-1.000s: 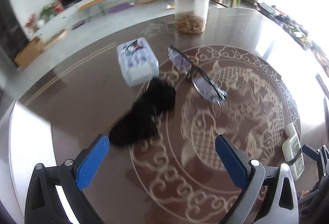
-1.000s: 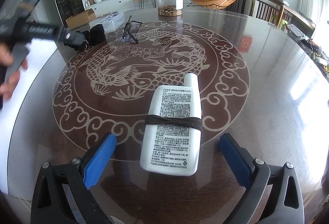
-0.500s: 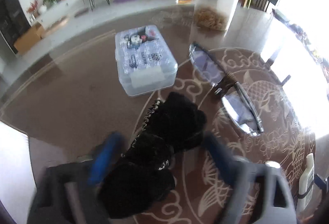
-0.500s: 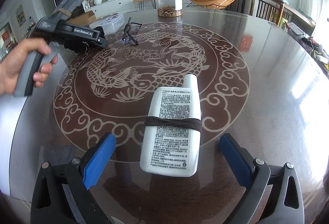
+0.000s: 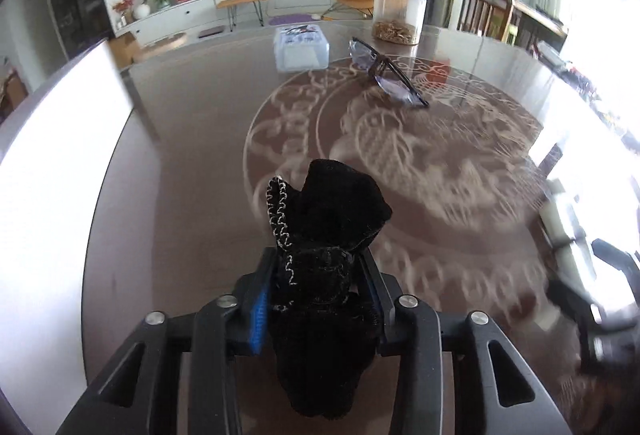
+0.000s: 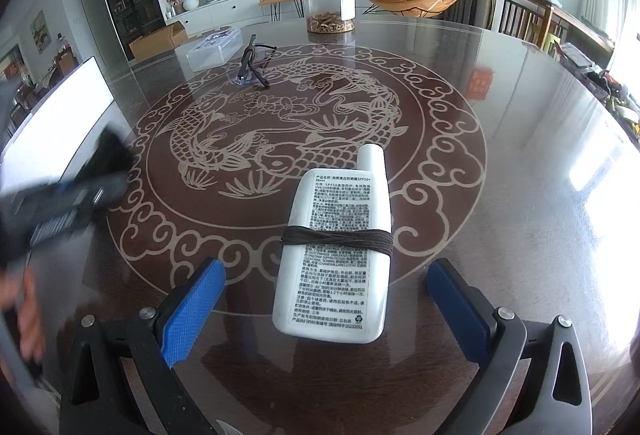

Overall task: Organize objects
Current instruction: 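Grasp the black fabric pouch with the left gripper while the right holds the bottle, then hold the black pouch and white bottle above the table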

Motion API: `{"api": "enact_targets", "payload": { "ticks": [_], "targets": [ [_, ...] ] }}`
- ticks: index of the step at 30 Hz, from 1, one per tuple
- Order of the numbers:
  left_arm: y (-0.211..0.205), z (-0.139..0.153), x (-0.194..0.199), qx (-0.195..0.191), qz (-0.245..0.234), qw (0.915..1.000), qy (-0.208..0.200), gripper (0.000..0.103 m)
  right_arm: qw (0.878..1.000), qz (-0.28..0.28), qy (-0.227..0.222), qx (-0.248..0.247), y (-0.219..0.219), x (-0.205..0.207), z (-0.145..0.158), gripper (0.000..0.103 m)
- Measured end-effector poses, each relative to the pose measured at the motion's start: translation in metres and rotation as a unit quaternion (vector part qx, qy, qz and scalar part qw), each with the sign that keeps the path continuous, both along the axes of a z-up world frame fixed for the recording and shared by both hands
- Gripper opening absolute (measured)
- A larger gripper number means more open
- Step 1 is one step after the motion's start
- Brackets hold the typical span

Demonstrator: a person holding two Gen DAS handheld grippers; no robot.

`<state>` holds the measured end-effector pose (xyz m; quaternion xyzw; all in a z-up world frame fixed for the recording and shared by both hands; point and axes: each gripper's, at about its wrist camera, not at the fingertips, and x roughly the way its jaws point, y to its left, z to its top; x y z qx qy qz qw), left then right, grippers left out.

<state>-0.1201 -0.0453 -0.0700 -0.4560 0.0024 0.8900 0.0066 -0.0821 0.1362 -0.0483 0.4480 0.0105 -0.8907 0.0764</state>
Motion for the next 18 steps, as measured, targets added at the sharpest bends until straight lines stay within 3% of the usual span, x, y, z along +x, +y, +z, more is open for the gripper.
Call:
{"api": "enact_targets", "payload": {
  "ticks": [1, 3, 4, 7, 18],
  "targets": [
    [0.0002, -0.0018, 0.0077, -0.002, 0.001, 1.0, 0.0, 0.057, 1.0, 0.0, 0.0, 0.0, -0.0002, -0.0003, -0.0001, 0.102],
    [-0.0003, -0.0052, 0.0123, -0.003, 0.002, 1.0, -0.005, 0.093, 1.0, 0.0, 0.0, 0.0, -0.0005, -0.0008, -0.0003, 0.102],
    [-0.0001, -0.008, 0.014, -0.004, 0.0, 1.0, -0.004, 0.097, 1.0, 0.0, 0.0, 0.0, -0.0003, -0.0008, -0.0005, 0.102],
    [0.0047, -0.0095, 0.0104, -0.004, -0.003, 1.0, -0.007, 0.103, 1.0, 0.001, 0.0, -0.002, -0.0001, -0.0007, -0.0002, 0.102],
    [0.0034, -0.0102, 0.0142, -0.002, -0.009, 0.9999, -0.007, 0.103, 1.0, 0.001, 0.0, -0.002, 0.0, -0.0008, -0.0001, 0.102]
  ]
}}
